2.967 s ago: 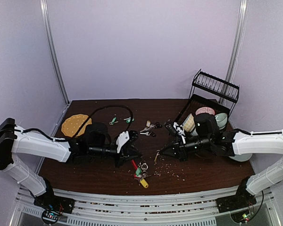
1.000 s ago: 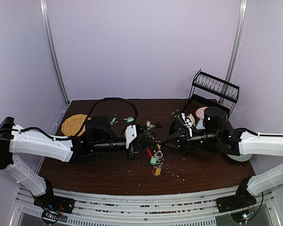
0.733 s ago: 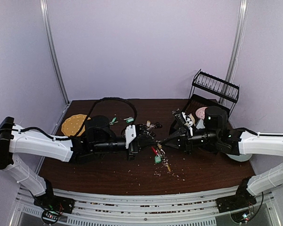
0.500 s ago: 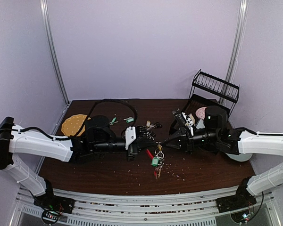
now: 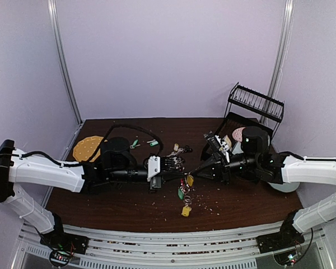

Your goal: Put the keys on the keyring

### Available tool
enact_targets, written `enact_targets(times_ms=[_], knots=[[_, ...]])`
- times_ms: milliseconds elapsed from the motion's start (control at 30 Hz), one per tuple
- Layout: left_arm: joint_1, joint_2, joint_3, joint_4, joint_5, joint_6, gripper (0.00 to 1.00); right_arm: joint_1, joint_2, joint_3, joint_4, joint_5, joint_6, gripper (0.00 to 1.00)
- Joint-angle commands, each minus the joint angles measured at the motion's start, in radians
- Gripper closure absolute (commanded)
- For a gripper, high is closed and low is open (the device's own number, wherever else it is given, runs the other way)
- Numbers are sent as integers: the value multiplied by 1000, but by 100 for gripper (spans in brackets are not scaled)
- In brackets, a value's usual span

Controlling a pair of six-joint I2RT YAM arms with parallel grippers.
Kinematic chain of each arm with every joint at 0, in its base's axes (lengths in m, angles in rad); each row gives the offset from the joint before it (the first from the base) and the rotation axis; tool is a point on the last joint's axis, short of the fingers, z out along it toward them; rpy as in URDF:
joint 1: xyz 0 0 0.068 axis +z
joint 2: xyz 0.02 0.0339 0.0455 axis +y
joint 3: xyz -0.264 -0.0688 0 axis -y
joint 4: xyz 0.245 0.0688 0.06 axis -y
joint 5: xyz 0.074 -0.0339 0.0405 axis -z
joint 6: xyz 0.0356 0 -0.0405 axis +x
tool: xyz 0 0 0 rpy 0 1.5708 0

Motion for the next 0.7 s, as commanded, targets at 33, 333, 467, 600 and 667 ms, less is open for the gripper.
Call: enact_targets(times_ms=[33,333,467,600,667], knots=[[-29,-7,38,102,49,-1,100,-6,-19,10,18,54,10,100],[-44,1,15,196,30,-15,100,4,-3,3,33,52,25,100],[-45,12,6,252,44,-20,100,9,0,8,50,28,30,100],[-45,28,5,285,65,-36,100,11,-3,11,48,30,29,100],[-44,30,-1,315,75,-44,100,11,-2,9,56,24,33,100]])
